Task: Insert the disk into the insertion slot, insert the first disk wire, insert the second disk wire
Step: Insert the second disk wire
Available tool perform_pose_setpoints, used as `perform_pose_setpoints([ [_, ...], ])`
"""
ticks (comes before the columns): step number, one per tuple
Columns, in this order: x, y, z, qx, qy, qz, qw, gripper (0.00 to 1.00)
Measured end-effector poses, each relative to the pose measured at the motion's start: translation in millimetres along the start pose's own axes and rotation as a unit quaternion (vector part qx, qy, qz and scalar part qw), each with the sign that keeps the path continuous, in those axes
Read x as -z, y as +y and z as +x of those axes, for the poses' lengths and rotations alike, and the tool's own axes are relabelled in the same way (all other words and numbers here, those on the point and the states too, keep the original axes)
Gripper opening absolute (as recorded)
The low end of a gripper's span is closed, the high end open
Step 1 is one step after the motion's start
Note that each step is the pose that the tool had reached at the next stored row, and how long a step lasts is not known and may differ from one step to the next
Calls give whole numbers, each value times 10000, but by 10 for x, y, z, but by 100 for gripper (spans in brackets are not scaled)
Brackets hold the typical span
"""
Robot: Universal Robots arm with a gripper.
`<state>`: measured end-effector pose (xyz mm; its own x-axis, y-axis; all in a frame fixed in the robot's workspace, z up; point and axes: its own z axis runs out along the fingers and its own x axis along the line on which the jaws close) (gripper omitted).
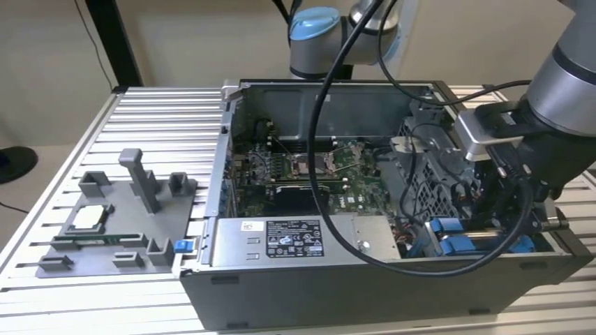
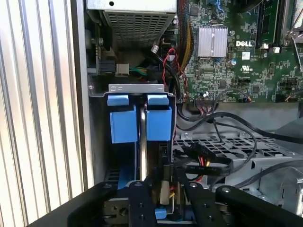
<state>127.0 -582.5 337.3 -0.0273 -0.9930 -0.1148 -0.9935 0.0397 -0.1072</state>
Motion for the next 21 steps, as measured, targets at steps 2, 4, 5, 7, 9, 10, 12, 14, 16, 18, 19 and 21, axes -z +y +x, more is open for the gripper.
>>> perform_pose_setpoints([
  [2,96,-10,-11,0,5,0,10000,100],
  [4,187,-19,-21,0,6,0,10000,100],
  [5,232,-24,-27,0,7,0,10000,100],
  [7,324,-33,-37,0,7,0,10000,100],
  [9,409,-43,-47,-1,7,0,10000,100],
  [10,456,-48,-53,0,7,0,10000,100],
  [12,492,-52,-57,0,7,0,10000,100],
  [14,492,-52,-57,0,6,0,10000,100],
  [16,492,-52,-57,0,6,0,10000,100],
  [18,493,-52,-57,0,6,0,10000,100],
  [19,493,-52,-57,0,6,0,10000,100],
  [21,494,-52,-57,0,7,0,10000,100],
])
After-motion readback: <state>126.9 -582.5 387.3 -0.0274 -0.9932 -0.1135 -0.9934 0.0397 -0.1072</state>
